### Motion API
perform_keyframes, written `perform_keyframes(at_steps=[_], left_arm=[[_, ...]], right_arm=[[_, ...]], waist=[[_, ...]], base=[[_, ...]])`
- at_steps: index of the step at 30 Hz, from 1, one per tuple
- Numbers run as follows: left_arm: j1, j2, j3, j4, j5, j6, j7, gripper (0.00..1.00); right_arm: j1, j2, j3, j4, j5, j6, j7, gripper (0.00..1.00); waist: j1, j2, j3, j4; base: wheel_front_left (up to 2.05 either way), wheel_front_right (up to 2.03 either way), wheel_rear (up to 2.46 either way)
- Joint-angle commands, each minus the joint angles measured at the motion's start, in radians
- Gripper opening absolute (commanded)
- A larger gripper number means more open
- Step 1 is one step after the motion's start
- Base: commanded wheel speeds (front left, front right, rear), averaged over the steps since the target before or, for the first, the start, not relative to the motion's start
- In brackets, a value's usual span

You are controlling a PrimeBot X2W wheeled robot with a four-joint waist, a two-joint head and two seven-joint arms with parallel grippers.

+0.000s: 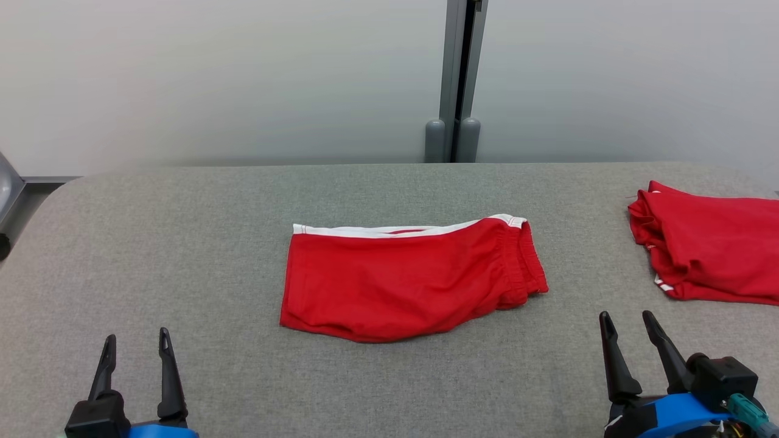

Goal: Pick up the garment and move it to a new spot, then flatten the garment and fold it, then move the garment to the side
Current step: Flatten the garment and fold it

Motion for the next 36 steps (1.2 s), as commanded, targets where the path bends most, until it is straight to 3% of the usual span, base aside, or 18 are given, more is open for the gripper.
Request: perform_keyframes(at_steps=[1, 11, 20, 28, 36], left_arm=[[0.004, -0.002, 0.003, -0.003, 0.008, -0.003, -0.004, 1.00], [0.004, -0.014, 0.021, -0.005, 0.019, -0.012, -0.004, 1.00], [-0.051, -0.030, 0.017, -0.006, 0.038, -0.029, -0.004, 1.00], [-0.118, -0.056, -0.007, -0.019, 0.060, -0.029, -0.004, 1.00], [-0.181, -0.075, -0.015, -0.021, 0.066, -0.035, -0.004, 1.00]], right_arm=[[0.014, 0.000, 0.000, 0.004, -0.009, 0.000, 0.004, 1.00], [-0.029, -0.008, 0.013, 0.019, -0.017, 0.000, 0.009, 1.00], [-0.275, -0.057, 0.089, 0.097, -0.036, 0.000, 0.060, 1.00], [-0.539, -0.108, 0.151, 0.295, -0.035, 0.000, 0.129, 1.00], [-0.664, -0.132, 0.213, 0.544, -0.014, 0.000, 0.136, 1.00]], waist=[[0.0000, -0.0001, -0.001, -0.001], [0.0000, -0.0001, 0.001, -0.006], [0.0000, -0.0001, 0.060, 0.013], [0.0000, -0.0001, 0.164, 0.060], [0.0000, -0.0001, 0.254, 0.094]], base=[[0.00, 0.00, 0.00], [0.00, 0.00, 0.00], [0.00, 0.00, 0.00], [0.00, 0.00, 0.00], [0.00, 0.00, 0.00]])
